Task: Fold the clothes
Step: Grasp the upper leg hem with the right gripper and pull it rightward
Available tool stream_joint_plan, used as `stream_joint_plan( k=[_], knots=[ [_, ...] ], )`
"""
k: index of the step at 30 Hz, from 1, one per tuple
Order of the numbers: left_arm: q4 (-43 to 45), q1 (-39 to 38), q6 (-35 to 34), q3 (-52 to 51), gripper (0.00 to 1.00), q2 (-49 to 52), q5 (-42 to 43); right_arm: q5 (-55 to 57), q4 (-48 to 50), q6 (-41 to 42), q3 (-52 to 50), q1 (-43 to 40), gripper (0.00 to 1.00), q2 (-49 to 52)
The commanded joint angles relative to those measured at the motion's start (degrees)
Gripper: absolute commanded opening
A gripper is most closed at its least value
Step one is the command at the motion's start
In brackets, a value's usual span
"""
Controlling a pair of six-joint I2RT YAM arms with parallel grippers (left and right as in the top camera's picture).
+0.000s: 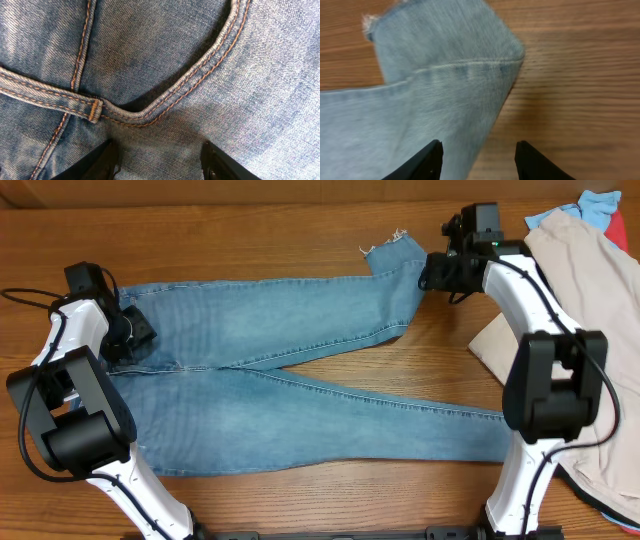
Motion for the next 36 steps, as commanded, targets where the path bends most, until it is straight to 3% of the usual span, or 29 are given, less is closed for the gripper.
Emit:
stream_joint_plan(
  k=[1,7,9,10,11,17,23,25,26,36],
  knots=[
    [-2.03,0.28,0.61,-2.64,0.57,4.26,0.04,-4.11,1.53,0.61,-0.22,0.24,0.51,2.95],
    [-2.10,0.28,0.59,-2.64,0.58,4.26,0.11,-10.14,4.52,0.55,-0.22,0.68,0.49,7.37],
    [-2.29,0.28,0.61,-2.64,0.58,4.26,0.42,-12.48,4.98,0.57,-0.22,0.68,0.32,7.37],
    [-2.34,0.28,0.61,-2.64,0.58,4.26,0.42,-12.24,5.05,0.59,-0.11,0.66,0.09,7.30],
    [-2.32,0.28,0.63,-2.64,0.58,4.26,0.42,-12.24,4.61,0.59,0.02,0.66,0.04,7.15],
    [-1.90,0.35,0.66,-2.64,0.58,4.26,0.28,-10.03,-4.52,1.07,4.22,-2.82,0.04,1.86],
    [-1.53,0.35,0.63,-2.64,0.58,4.26,0.26,0.22,-19.85,1.68,16.22,-3.15,0.04,-6.58],
    [-1.51,0.35,0.61,-2.64,0.58,4.26,0.31,1.31,-22.62,1.68,18.18,-2.58,0.32,-7.15],
    [-1.55,0.35,0.61,-2.64,0.58,4.26,0.31,1.31,-23.21,1.68,18.38,-2.29,0.37,-7.15],
    [-2.36,0.35,0.66,-2.64,0.58,4.26,0.26,5.64,-23.52,1.77,14.29,-3.15,0.40,-3.56]
  ],
)
